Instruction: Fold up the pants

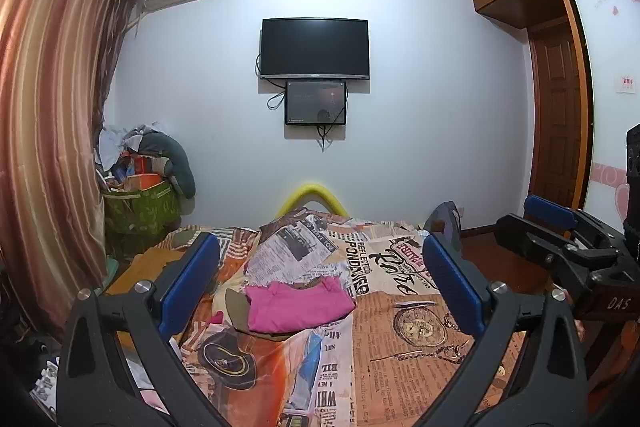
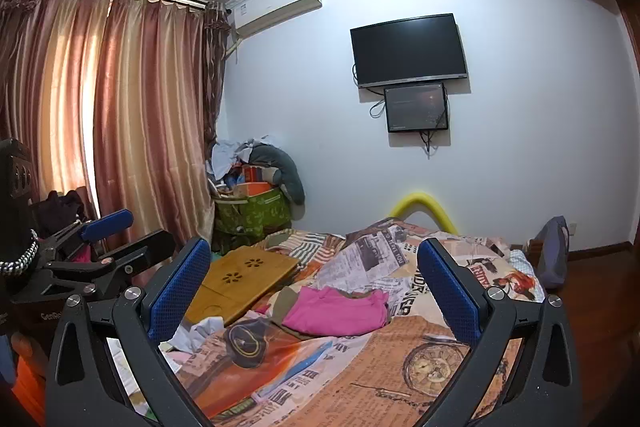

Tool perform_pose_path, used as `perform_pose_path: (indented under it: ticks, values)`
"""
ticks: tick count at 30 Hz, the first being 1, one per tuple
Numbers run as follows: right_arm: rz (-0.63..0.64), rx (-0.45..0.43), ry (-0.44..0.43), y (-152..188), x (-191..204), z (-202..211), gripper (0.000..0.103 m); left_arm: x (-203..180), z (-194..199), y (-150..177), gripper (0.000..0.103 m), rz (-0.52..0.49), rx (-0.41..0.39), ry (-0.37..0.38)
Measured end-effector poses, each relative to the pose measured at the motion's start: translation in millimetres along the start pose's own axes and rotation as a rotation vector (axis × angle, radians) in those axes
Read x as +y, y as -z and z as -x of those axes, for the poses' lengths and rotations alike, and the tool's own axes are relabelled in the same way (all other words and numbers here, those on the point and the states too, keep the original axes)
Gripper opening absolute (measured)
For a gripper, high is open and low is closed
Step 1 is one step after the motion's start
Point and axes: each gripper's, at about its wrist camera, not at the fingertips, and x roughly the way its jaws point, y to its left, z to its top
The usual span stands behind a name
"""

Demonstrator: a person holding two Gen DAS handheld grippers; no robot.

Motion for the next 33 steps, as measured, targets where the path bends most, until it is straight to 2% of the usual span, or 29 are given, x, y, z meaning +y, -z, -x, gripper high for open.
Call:
perform_pose_path:
  ticks: [33]
  values:
    - [-0.005,0.004,0.015,-1.6,-2.9,6.5,0.103,0.6,-7.1,4.3,0.103,0.016,0.023,0.009]
